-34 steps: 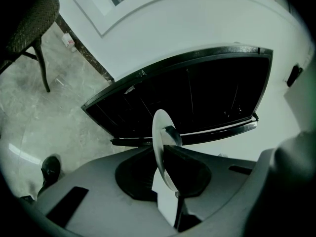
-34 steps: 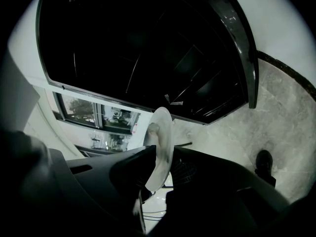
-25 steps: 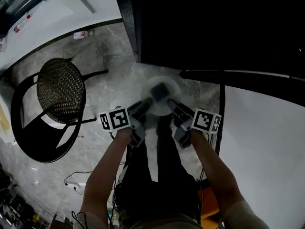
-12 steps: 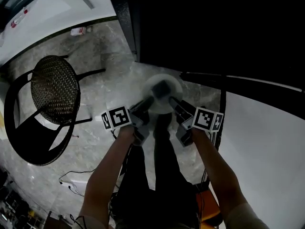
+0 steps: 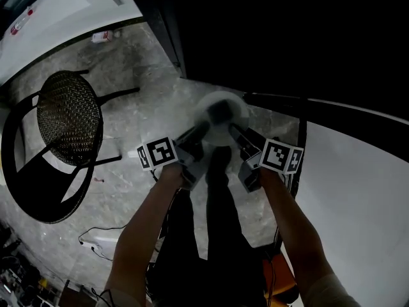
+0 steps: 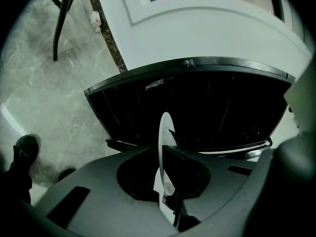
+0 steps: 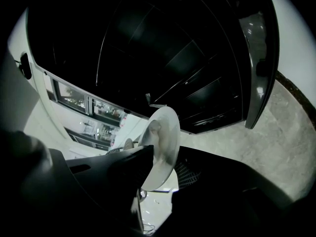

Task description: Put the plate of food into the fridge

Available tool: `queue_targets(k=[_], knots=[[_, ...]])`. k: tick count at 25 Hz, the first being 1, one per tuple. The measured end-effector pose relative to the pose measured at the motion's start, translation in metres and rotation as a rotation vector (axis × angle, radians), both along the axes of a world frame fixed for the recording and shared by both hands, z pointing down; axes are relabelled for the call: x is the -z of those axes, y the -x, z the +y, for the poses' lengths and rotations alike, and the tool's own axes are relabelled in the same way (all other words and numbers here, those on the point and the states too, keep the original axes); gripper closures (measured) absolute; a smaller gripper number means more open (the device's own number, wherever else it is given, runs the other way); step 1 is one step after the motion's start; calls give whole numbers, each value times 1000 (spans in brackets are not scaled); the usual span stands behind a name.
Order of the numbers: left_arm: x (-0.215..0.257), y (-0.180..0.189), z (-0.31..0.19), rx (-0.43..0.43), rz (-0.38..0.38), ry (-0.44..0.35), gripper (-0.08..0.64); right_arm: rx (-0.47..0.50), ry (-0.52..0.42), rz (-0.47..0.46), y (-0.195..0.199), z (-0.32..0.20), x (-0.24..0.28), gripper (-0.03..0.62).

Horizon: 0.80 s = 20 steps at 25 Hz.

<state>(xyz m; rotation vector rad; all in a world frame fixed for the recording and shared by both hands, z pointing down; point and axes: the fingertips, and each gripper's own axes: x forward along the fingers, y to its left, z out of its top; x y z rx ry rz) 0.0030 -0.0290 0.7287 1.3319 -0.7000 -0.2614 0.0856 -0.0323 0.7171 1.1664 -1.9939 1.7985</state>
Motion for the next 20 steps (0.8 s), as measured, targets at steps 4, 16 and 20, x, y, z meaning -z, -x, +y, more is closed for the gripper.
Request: queue_targets(k=[4,16,20], knots=[[-7,-3,-5,1,-2,-12,540,19,-9,39,-4,-2,-9,471],[-31,-5,-16,53,-17,-10,540,-1,-30,102,-29,-2,-19,439],[-39,-3,-19,69,-26,-8,540,30,-32,101,-34,6,-21,439]])
